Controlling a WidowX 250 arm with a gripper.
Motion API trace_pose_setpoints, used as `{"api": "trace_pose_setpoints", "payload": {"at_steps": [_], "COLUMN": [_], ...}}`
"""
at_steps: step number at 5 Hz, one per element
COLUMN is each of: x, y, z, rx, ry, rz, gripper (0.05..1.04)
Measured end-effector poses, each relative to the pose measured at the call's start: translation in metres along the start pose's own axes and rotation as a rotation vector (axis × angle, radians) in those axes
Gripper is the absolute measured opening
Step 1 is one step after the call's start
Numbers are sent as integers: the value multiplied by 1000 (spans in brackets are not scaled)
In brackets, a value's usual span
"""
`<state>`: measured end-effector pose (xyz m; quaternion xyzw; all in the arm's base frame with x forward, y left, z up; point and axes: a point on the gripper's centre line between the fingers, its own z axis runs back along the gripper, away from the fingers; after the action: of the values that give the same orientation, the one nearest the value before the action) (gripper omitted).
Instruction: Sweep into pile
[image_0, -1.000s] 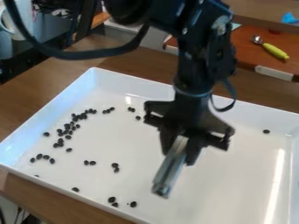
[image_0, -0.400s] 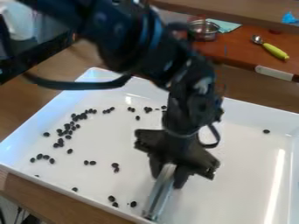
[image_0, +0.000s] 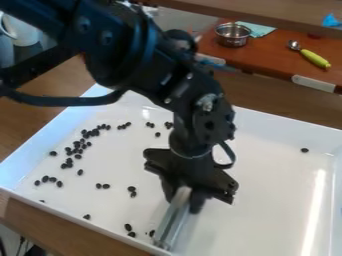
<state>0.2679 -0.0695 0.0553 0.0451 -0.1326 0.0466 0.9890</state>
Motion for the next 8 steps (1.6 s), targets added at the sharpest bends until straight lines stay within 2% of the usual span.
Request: {"api": "trace_pose_setpoints", "payload": {"at_steps": [2, 5, 6, 7, 8], "x": [6, 0, -3, -4, -9], "y": [42, 121, 148, 167, 159], "z": [-6, -13, -14, -16, -12], "rx": [13, 11, 18, 45, -17], "ry": [10, -36, -25, 4, 41], "rz": [-6, -62, -91, -119, -75], "gripper": [379, 379, 379, 379, 379]}}
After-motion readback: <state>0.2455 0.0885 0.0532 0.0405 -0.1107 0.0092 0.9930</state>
